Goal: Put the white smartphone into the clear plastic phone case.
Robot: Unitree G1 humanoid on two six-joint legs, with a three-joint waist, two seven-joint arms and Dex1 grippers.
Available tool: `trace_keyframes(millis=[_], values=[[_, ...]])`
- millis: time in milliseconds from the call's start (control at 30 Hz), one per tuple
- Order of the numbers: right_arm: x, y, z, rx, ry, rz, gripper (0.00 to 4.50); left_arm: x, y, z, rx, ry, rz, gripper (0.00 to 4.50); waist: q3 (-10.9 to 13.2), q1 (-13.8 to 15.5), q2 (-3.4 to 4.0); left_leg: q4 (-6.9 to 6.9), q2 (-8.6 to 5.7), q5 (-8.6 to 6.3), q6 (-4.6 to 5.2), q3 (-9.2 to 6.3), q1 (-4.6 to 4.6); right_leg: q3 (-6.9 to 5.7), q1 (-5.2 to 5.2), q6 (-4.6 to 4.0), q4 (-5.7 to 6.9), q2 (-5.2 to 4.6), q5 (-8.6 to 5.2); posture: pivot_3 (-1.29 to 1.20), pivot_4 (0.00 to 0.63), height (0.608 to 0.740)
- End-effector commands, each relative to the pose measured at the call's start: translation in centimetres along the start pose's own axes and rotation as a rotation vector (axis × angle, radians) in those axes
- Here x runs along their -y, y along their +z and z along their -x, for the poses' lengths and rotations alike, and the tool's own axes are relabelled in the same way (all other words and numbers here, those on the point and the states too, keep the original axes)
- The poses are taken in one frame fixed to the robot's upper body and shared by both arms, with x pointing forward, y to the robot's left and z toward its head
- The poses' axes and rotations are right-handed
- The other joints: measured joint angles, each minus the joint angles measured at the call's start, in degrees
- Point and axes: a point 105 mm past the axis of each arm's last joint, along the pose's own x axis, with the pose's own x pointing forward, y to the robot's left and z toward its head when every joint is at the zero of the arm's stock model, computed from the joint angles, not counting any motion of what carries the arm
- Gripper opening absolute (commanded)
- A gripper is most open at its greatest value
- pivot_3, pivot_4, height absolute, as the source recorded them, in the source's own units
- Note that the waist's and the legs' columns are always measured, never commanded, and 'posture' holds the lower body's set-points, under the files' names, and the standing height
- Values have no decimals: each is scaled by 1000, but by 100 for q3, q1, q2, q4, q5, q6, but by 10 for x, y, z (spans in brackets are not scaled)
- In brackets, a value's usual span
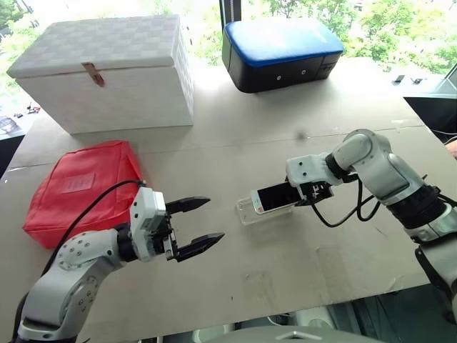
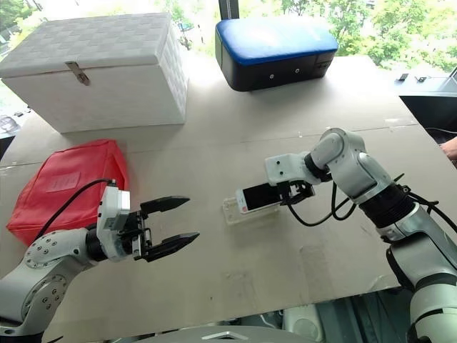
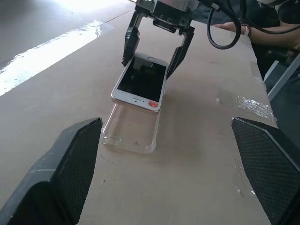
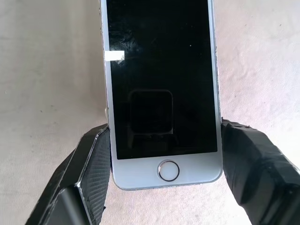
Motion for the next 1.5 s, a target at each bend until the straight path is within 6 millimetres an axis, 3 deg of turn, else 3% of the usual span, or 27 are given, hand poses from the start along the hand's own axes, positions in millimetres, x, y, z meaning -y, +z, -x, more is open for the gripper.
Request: trace_keyframes(millis=[33, 600, 1500], values=[[6, 4, 8, -31, -25, 47, 2922, 4, 6, -1, 14, -17, -32, 4500, 0, -1, 0, 0, 0, 0, 0, 0, 0, 0, 0, 0, 0, 0, 0, 0, 150, 740], [10, -8, -3, -97, -16, 6, 2921, 6, 6, -3, 20, -17, -26, 4500, 0, -2, 0, 0, 0, 0, 0, 1, 1, -3, 0, 0, 0, 2, 0, 0, 150, 740], [-16, -2, -5, -109, 41, 57, 2921, 7, 3, -3, 19, -17, -23, 4500, 0, 0, 0, 0, 0, 0, -1, 1, 1, -2, 0, 0, 0, 1, -1, 0, 150, 740]])
